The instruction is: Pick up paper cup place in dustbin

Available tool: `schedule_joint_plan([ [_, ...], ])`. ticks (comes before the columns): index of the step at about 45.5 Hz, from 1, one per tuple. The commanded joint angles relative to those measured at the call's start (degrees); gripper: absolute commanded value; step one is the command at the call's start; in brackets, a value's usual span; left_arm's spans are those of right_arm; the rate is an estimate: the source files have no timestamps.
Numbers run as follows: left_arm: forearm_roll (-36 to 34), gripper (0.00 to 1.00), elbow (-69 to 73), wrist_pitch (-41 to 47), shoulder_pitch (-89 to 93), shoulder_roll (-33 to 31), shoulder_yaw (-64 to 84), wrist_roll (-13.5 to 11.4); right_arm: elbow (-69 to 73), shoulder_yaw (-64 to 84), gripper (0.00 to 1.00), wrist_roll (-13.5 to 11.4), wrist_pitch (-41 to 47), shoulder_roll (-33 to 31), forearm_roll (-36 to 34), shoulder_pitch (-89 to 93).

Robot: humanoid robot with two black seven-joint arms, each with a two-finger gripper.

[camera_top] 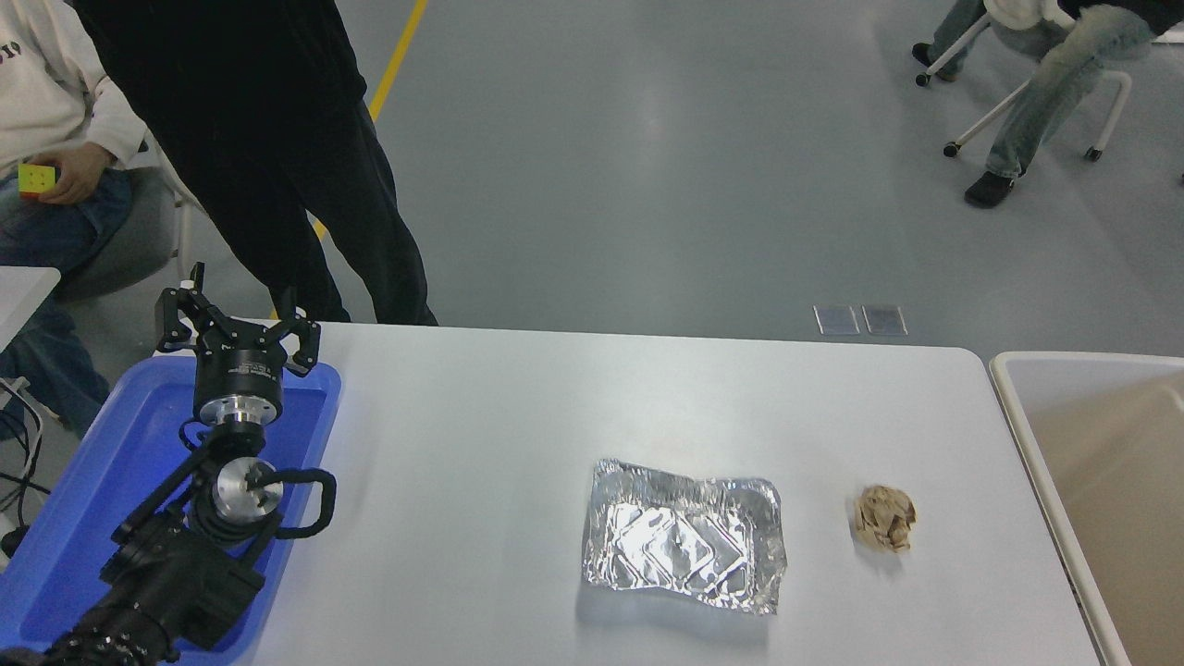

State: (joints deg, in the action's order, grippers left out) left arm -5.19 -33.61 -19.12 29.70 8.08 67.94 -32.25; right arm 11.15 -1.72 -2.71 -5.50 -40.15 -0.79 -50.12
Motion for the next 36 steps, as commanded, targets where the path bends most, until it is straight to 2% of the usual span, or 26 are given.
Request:
schedule_joint_plan([
  [1, 0.0, 0.99, -0.1, 0.0, 0.0, 0.0, 0.0, 0.0, -6.1, -9.3, 0.0, 0.0, 1.0, 6.7, -1.9, 9.6],
  [23, 0.0, 0.99, 0.0, 0.0, 0.0, 0.0, 0.0, 0.0, -6.2, -14.7, 0.0, 0.4, 2.5, 14.0, -2.1, 19.6],
  [36, 0.0, 0.99, 0.0, 0.0, 0.0, 0.0, 0.0, 0.0, -6.3, -15.3, 0.0, 0.5, 2.3, 14.2, -2.1, 20.4],
])
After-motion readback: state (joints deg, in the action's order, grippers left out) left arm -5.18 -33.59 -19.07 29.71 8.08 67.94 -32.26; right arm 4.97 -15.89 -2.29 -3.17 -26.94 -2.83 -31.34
